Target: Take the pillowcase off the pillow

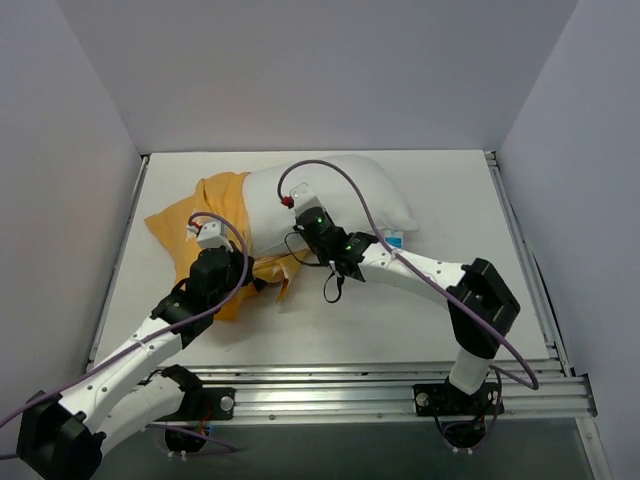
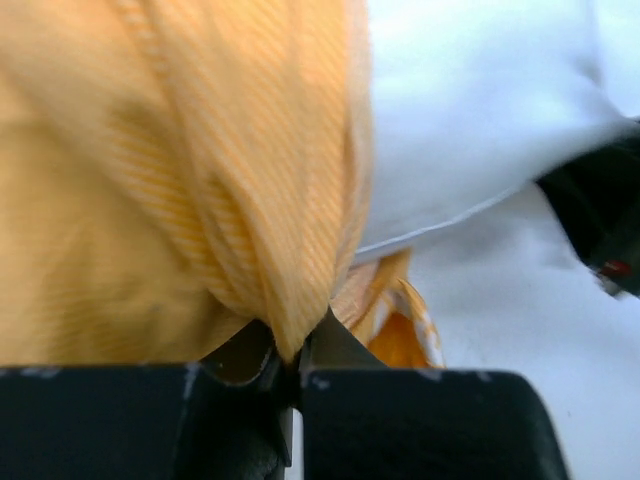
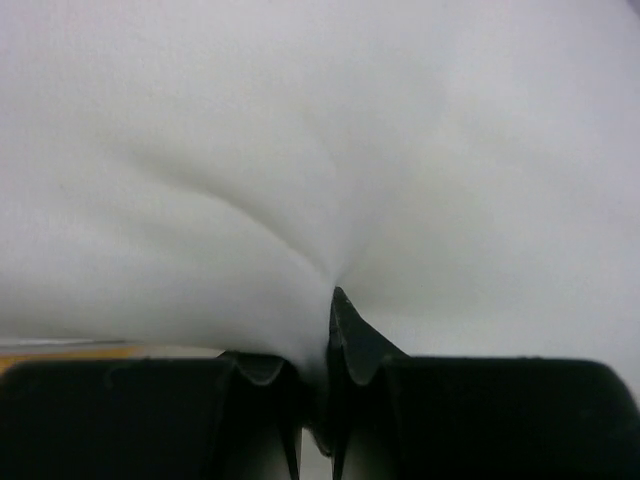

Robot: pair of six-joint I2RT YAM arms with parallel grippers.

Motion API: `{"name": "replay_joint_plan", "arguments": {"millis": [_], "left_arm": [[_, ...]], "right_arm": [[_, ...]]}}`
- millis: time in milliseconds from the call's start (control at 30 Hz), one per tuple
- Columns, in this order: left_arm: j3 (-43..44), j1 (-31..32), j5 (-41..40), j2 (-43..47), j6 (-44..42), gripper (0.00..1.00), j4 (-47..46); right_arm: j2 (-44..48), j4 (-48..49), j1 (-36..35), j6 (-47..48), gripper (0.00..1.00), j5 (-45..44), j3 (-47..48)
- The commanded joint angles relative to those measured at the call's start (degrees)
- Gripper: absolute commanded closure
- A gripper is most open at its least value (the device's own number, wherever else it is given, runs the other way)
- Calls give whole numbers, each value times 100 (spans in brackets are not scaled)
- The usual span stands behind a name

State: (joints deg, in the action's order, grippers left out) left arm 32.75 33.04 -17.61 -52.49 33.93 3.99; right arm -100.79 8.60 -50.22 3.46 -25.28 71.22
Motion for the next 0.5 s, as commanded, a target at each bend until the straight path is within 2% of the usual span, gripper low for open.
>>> {"name": "replay_joint_plan", "arguments": {"millis": [0,33,200,467], "left_arm": [[530,-43,-1629,458,690,98,1603],[583,-60,-2093,546,868,98,1849],[872,-78,-2783,1144,1597,98,2930],[1505,-96,-3565,1119,1731,98,4029]], "right_arm": [[1033,-806,450,-346,100,-759,541],[1166,-1007,538,-547,100,-785,629],[1895,-2088,1092,-1102,100,-777,1182],[2529,-3099,1461,-1287,100,-452,1956]]}}
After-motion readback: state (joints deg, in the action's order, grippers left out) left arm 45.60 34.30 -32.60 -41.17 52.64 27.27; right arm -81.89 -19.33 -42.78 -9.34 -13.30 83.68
